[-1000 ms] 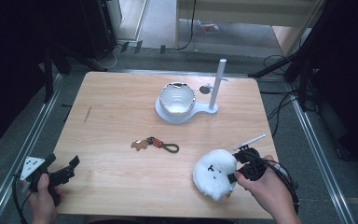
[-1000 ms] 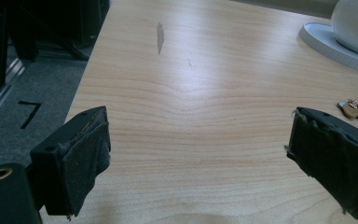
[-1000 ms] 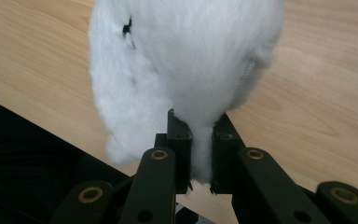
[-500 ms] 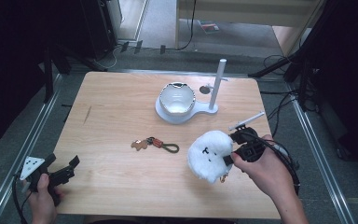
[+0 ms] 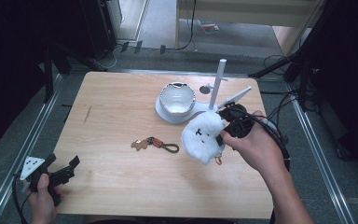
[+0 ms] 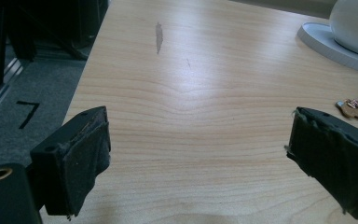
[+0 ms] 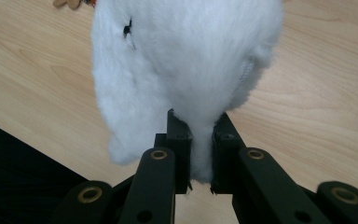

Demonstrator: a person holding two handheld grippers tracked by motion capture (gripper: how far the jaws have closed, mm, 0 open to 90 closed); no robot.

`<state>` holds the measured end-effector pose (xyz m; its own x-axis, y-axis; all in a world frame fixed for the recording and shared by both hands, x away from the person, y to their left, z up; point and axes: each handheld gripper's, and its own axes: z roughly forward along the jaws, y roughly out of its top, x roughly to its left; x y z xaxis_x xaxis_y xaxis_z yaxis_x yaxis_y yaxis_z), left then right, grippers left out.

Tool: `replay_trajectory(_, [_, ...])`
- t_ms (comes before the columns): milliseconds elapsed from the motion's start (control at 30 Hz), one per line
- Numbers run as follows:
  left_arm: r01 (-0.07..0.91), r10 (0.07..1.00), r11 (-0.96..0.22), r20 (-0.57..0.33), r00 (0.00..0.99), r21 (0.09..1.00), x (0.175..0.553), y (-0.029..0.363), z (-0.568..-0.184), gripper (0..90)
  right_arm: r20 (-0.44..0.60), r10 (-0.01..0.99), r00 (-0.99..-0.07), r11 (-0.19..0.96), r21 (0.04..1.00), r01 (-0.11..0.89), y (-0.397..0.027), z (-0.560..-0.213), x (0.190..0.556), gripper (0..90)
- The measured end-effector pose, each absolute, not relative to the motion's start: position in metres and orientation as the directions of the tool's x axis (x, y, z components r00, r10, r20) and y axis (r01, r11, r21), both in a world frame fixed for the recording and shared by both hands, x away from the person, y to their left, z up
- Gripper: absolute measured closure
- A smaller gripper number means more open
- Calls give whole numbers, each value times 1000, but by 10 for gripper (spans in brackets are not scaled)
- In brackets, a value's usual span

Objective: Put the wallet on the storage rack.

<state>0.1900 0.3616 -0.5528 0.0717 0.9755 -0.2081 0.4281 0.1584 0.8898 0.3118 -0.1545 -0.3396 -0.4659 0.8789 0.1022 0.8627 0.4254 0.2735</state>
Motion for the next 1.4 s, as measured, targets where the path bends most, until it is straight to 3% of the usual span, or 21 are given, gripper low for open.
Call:
replay_trajectory(733, [424, 975, 157, -208, 77, 892, 190, 362, -553, 67, 67, 921, -385, 358, 252, 899, -113, -343, 388, 827])
replay_trajectory(1400, [421, 975, 156, -208, 81, 893, 189, 362, -553, 68, 6, 943, -332, 315, 301, 900, -67, -350, 438, 827])
